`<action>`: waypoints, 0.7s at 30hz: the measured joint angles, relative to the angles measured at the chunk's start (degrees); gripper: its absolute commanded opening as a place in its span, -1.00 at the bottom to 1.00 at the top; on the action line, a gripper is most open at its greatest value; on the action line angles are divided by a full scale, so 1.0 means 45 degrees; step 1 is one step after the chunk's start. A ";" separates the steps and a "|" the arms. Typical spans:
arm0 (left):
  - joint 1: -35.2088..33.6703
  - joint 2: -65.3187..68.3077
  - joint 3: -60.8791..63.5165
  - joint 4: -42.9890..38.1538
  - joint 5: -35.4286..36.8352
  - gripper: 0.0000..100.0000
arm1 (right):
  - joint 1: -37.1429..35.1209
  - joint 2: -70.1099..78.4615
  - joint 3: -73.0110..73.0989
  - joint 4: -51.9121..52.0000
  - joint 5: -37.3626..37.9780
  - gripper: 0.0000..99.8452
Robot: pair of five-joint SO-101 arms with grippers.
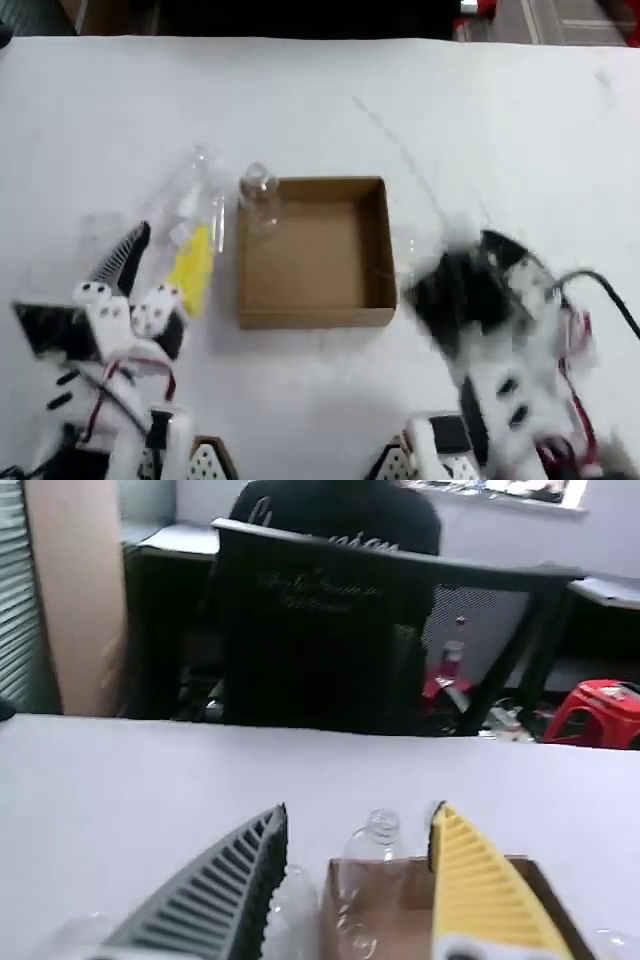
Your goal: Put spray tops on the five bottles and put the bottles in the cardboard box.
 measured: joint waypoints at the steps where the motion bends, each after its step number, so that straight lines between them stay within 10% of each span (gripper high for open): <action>1: 0.0547 -0.0020 -0.0527 0.0234 0.0000 -0.57 | -0.0586 -0.0020 -0.0117 0.0000 -0.0449 -0.97; 7: 0.3204 -0.0059 -0.2051 0.0957 -0.0176 -0.57 | -0.3927 0.1172 -0.0137 -0.0215 -0.3048 -0.97; 21: 0.3595 -0.0059 -0.2071 0.0996 -0.0274 -0.56 | -0.8440 0.4630 -0.0117 -0.2012 -0.3653 -0.97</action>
